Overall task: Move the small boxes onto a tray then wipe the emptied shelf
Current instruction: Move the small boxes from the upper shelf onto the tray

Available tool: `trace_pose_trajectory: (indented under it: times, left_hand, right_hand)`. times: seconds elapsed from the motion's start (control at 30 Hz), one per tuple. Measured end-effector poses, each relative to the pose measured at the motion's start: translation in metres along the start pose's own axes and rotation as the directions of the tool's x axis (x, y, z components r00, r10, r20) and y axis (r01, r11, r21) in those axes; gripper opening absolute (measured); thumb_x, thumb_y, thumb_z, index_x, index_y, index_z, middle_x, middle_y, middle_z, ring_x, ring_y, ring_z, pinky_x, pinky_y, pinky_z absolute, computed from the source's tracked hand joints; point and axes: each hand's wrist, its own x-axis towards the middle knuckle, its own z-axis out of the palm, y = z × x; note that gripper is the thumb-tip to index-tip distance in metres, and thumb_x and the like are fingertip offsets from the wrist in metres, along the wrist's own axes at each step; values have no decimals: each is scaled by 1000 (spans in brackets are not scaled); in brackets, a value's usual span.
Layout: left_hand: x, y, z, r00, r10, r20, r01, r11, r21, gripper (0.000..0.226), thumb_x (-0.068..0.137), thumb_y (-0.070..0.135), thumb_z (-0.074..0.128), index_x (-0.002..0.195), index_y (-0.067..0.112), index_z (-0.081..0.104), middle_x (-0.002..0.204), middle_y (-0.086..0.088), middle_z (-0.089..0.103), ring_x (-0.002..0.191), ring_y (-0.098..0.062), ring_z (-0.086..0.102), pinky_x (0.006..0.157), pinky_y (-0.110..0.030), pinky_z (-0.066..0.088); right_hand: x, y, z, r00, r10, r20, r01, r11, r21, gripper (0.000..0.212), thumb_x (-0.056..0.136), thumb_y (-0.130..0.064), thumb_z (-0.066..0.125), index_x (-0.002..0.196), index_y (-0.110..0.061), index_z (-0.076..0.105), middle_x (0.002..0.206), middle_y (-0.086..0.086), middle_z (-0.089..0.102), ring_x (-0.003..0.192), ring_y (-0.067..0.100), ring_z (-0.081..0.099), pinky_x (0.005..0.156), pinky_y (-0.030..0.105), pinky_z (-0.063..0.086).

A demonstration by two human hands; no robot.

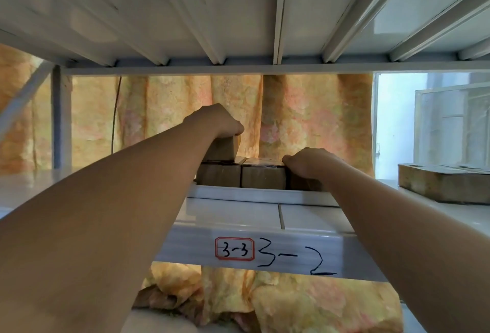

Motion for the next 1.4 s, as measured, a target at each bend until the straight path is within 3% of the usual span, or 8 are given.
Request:
trace_pose_trajectory:
  times: [0.13, 0.3, 0.4, 0.57, 0.83, 1.0, 1.2, 1.4]
  left_hand:
    - [1, 0, 2, 1000, 13, 2, -13, 1000, 20, 42, 73, 48, 60, 92, 14, 45, 76, -4, 49, 83, -25, 56, 66, -31, 45]
    - [6, 4, 4, 999, 35, -9, -35, 998, 50, 43, 72, 49, 60, 93, 15, 44, 76, -3, 48, 76, -23, 54, 62, -30, 43]
    - [9, 7, 6, 999, 39, 9, -39, 998, 47, 42, 71, 48, 60, 92, 15, 45, 76, -3, 49, 72, -21, 53, 60, -30, 42]
    - [13, 10, 10, 998, -6, 68, 1, 998, 69, 42, 73, 45, 61, 94, 13, 45, 78, -5, 49, 70, -20, 51, 57, -30, 40]
    - [3, 23, 6, 962, 18, 272, -75, 977, 199, 26, 87, 33, 50, 95, 9, 50, 81, -8, 48, 67, -19, 48, 51, -29, 35]
    - [8, 19, 9, 965, 28, 259, -73, 983, 168, 27, 89, 35, 47, 98, 10, 48, 86, -9, 49, 68, -18, 47, 52, -29, 33]
    - [13, 27, 1, 968, 40, 246, -60, 995, 76, 24, 79, 34, 60, 80, 11, 54, 82, -10, 54, 69, -22, 55, 52, -30, 38]
    - [10, 45, 14, 982, 79, 170, -126, 951, 284, 36, 78, 39, 60, 93, 8, 49, 78, -9, 47, 68, -21, 49, 50, -30, 34]
  right_hand:
    - [1, -3, -2, 999, -49, 20, 50, 996, -68, 61, 90, -53, 25, 131, -15, 48, 135, 13, 49, 112, 31, 50, 89, 40, 43]
    - [8, -5, -5, 991, -123, 49, 127, 986, -107, 28, 94, -37, 35, 100, -15, 51, 108, 8, 57, 85, 23, 50, 76, 33, 42]
    - [8, -3, -3, 986, -164, 14, 164, 986, -27, 27, 92, -36, 42, 80, -12, 47, 81, 5, 51, 66, 19, 48, 56, 28, 37]
    - [7, 6, -1, 981, -177, -82, 179, 984, 21, 32, 82, -48, 48, 67, -20, 41, 72, 1, 48, 63, 18, 47, 61, 31, 39]
    - [8, 5, -1, 974, -199, -112, 198, 980, -16, 34, 83, -47, 48, 66, -19, 38, 69, 1, 44, 59, 18, 43, 52, 27, 32]
    - [8, 4, 0, 969, -203, -139, 202, 979, -26, 30, 81, -47, 48, 72, -19, 41, 68, 1, 42, 58, 18, 41, 50, 26, 30]
    - [8, 6, 2, 964, -204, -168, 202, 979, -33, 32, 80, -47, 48, 65, -19, 38, 67, -1, 42, 57, 17, 39, 49, 25, 27]
    - [5, 5, 1, 972, -173, -160, 173, 985, -17, 30, 81, -47, 49, 72, -19, 41, 67, -1, 42, 57, 17, 38, 50, 27, 28]
